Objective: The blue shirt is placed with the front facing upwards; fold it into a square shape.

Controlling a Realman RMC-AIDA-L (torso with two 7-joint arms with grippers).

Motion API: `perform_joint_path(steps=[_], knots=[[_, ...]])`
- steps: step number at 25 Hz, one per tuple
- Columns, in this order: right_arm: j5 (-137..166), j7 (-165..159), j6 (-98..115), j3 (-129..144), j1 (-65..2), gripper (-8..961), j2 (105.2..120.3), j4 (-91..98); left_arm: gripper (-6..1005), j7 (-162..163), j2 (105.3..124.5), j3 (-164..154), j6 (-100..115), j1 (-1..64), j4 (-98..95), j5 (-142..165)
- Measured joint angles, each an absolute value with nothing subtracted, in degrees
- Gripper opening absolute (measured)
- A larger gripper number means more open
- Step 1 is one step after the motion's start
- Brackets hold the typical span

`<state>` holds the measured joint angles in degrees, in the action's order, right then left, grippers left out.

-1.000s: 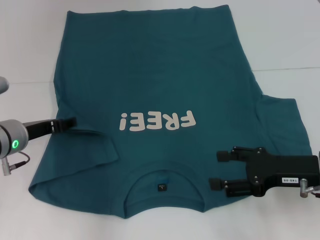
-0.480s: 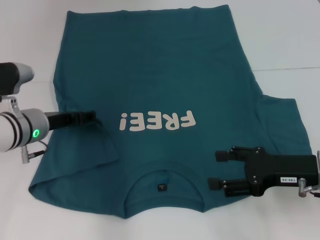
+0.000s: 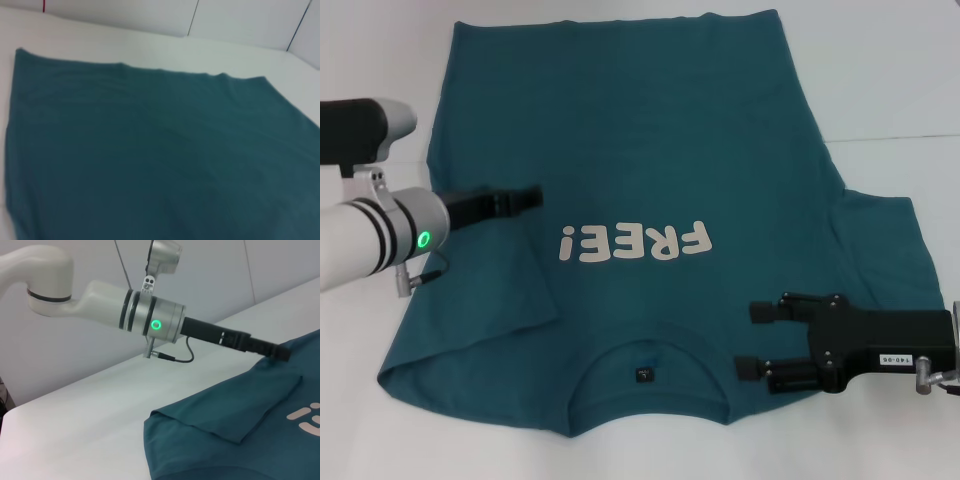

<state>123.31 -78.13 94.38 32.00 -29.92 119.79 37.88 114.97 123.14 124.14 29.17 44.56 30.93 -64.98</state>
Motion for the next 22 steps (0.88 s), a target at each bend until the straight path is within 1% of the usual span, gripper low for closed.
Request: perform_joint_path(steps=[3,7,11,15,18,20,22], knots=[[123.17,-78.13,94.39,31.90,-29.85,912,119.80,37.88,828,112.13,123.41,124.15,29.41,44.42,31.94,-67.82],[123.07,-78.75,94.39,31.38,-29.81,911,119.77,37.89,828,111.06,123.87,123.88,32.46,42.20,36.32,-69.33],[123.01,-83.76,94.37,31.09,-29.71,911,119.31,39.11,828,106.37,123.98,124.47,48.66,34.05,47.15,-74.64],[121.30,-90.95,94.93,30.12,-29.47,911,118.17,40.99,828,93.58,123.80,129.20,64.19,28.19,48.28,-83.97],[118.88,-98.96,95.55,28.88,-29.37,911,115.91,41.62,828,84.11,123.51,134.40,75.32,25.59,45.67,-87.02],[117.90,-105.24,96.36,28.40,-29.60,911,113.51,41.85,828,81.29,123.35,136.06,79.00,24.87,44.62,-87.31],[117.38,-111.75,97.31,28.08,-29.80,911,111.12,43.03,828,76.51,122.27,137.97,85.68,23.00,42.18,-86.94]])
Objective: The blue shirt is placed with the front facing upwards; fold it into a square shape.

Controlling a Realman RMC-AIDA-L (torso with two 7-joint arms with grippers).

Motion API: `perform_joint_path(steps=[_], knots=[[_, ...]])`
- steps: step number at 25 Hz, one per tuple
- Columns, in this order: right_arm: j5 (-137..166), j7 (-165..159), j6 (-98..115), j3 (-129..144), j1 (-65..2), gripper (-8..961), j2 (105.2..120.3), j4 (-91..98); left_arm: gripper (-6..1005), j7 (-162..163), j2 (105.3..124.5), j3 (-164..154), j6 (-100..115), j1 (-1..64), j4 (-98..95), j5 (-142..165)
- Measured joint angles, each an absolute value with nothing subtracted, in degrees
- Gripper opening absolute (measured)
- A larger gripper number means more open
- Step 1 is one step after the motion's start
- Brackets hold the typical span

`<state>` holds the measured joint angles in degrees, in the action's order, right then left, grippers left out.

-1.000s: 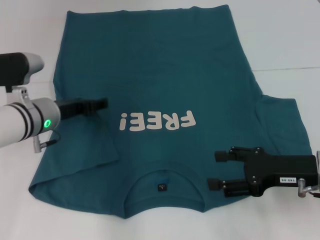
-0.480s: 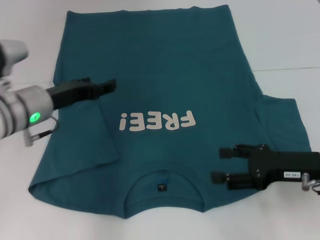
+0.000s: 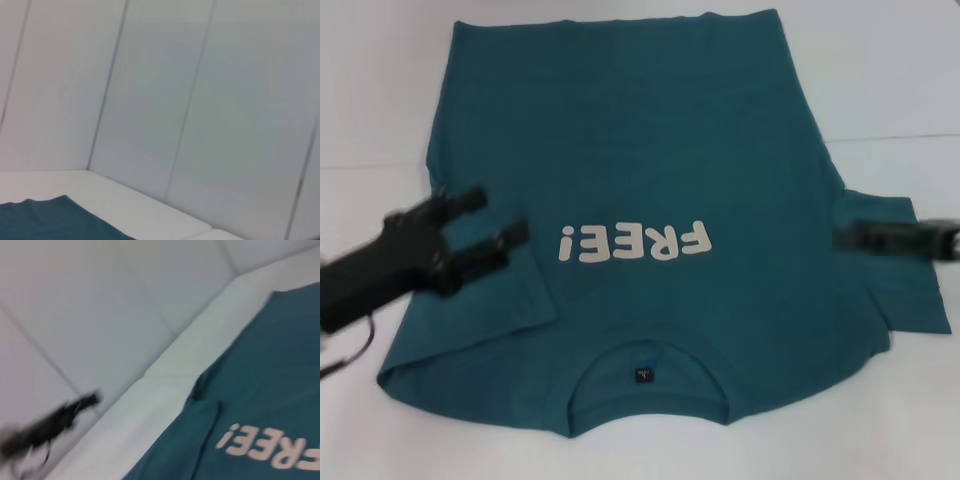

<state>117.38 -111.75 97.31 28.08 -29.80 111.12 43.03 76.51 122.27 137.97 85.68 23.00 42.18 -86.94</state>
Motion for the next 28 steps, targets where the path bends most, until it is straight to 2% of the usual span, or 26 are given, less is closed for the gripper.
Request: perform_joint_path(steps=[4,9,11,14,17,23,28], knots=[[117.93,-126.52,96.64,27.50,-29.61,911,107.31,48.75,827,74.92,121.39,137.60,89.30,21.19,41.04,-84.85],[122.86,-138.79,94.73,27.57,-30.01,911,102.45,50.61,826,75.12,121.23,137.65,89.91,20.68,41.28,-79.58],[126.34,-142.20,94.66,27.68,-30.78,911,100.91,50.45,827,75.21,121.30,137.69,89.53,20.84,41.28,-78.16],[133.61,-147.68,94.46,27.53,-32.39,911,99.38,50.27,828,75.23,121.58,137.64,88.71,21.05,41.31,-76.80],[139.46,-150.04,93.53,27.45,-33.70,911,98.96,50.26,828,75.19,121.70,137.55,87.76,21.28,41.33,-76.40],[145.71,-151.34,86.90,28.77,-35.57,911,100.32,46.58,828,75.18,121.74,137.55,86.51,22.45,40.93,-74.19],[148.26,-150.97,80.14,31.34,-37.62,912,100.70,41.07,827,75.22,121.75,137.58,85.78,23.60,40.85,-71.71]])
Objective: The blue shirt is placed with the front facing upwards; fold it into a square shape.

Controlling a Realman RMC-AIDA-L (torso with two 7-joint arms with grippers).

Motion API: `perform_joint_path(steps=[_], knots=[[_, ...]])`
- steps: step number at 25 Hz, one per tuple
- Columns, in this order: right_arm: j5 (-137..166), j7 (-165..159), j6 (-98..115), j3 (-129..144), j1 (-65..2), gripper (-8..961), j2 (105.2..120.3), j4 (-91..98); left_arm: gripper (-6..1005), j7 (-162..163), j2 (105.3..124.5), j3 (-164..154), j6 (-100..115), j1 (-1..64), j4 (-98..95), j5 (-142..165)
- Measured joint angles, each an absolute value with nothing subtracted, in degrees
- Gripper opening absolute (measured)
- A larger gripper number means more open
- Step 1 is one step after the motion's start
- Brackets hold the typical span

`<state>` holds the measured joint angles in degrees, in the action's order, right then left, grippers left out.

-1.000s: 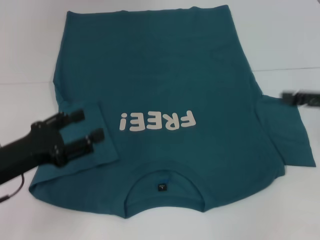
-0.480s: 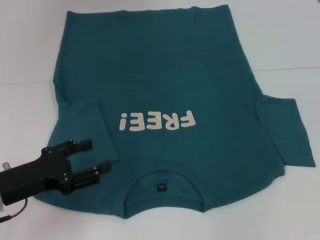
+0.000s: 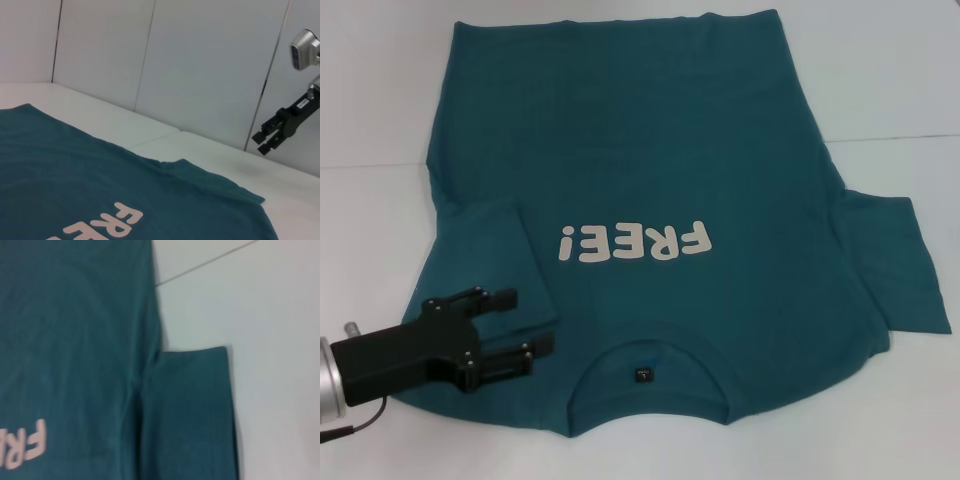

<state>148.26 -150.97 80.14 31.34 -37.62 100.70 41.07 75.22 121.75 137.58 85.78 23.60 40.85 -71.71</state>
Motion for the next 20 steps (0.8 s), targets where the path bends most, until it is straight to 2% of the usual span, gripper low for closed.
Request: perform_joint_path(steps=[4,12,20], knots=[[148.81,-150.96,75.42,33.52,-38.80,912,101.42,38.43,827,75.23,121.98,137.61,84.76,24.22,40.55,-71.14],[148.96,-151.00,69.08,35.84,-39.30,911,104.03,37.33,827,74.96,122.78,137.55,83.05,24.43,40.44,-69.86],[148.70,-149.70,64.47,36.24,-40.03,911,104.87,32.88,828,74.88,123.06,137.54,82.39,24.65,40.42,-69.63]])
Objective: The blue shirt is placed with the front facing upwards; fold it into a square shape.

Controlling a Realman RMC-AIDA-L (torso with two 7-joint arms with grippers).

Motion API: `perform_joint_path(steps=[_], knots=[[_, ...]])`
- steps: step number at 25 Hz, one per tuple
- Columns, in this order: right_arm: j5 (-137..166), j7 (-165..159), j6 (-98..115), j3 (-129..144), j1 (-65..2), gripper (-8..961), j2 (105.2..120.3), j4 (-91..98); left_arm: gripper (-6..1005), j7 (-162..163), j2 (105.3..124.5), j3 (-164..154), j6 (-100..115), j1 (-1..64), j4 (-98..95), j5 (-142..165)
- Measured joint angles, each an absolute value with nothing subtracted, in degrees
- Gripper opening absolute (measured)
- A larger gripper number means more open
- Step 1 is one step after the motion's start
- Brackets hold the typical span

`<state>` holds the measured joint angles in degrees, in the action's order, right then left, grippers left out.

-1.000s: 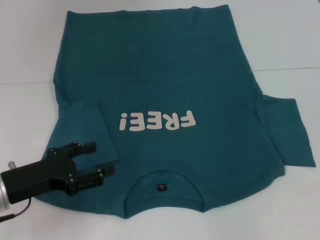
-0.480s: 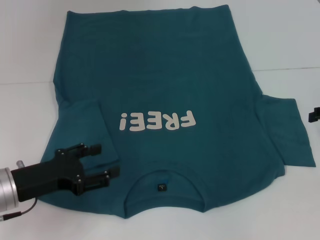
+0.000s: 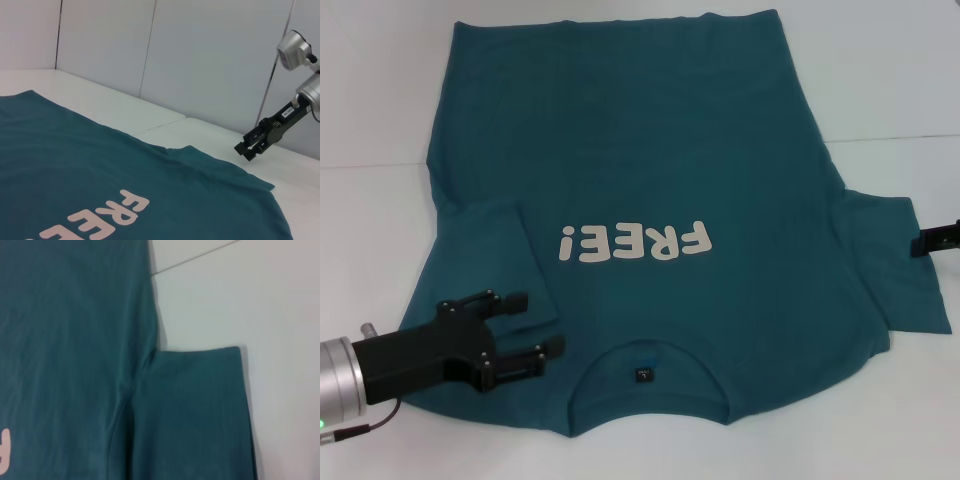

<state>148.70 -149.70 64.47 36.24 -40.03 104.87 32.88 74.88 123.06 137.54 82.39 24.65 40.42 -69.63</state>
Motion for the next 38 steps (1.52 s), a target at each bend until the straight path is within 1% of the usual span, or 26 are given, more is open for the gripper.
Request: perform_joint_path(steps=[8,25,38], knots=[[148.61,-149.53,63.17,36.12,-40.08,912,105.94,32.65,827,74.88,123.05,137.46,82.08,24.69,40.42,-69.42],[144.85,-148.69,67.87,36.08,-36.55,911,105.58,33.22,827,74.88,123.39,137.46,82.09,24.85,40.25,-68.42],[145.00,-147.54,66.77,36.21,-36.60,901,106.57,32.79,828,74.82,123.49,137.46,81.51,25.41,39.72,-68.15]])
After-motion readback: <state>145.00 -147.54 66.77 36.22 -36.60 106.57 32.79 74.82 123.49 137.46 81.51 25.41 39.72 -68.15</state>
